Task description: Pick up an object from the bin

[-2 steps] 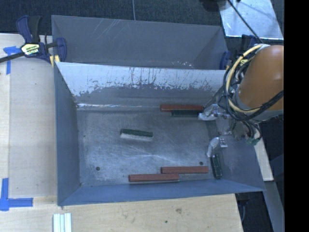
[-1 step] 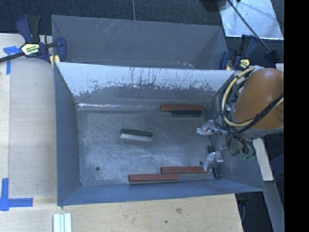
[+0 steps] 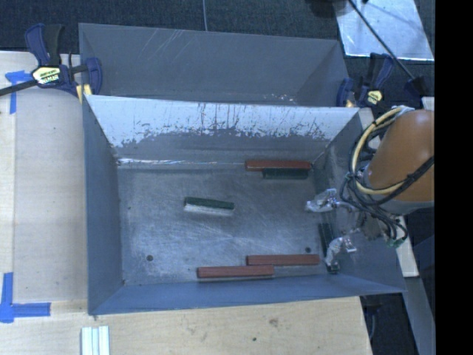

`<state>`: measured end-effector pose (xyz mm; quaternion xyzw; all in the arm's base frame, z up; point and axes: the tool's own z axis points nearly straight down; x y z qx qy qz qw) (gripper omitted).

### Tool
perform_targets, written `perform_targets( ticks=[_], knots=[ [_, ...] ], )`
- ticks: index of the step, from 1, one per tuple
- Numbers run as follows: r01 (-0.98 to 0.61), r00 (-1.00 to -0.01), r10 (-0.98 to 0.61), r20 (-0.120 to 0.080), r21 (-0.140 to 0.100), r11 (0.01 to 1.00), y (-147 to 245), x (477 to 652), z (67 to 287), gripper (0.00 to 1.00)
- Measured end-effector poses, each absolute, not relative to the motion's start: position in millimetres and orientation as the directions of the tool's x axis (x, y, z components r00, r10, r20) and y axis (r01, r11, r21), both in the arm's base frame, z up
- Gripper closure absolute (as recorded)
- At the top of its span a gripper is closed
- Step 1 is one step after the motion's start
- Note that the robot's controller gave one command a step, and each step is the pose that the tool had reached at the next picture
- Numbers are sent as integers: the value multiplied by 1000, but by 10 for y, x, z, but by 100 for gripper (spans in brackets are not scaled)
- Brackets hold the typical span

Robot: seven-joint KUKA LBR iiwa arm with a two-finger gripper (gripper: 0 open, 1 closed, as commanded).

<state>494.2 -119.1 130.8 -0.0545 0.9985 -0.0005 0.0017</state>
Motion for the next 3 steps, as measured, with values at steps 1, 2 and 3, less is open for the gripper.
perform_targets(
  ticks=[1, 2, 3],
  knots=[
    [-194, -980, -194, -30, -8, 981, -893, 4931, 768, 100],
    [-194, -980, -195, -30, -8, 981, -893, 4931, 768, 100],
    [-420, -908, -420, -10, -5, 908, -608, 5154, 2267, 100]
  ],
)
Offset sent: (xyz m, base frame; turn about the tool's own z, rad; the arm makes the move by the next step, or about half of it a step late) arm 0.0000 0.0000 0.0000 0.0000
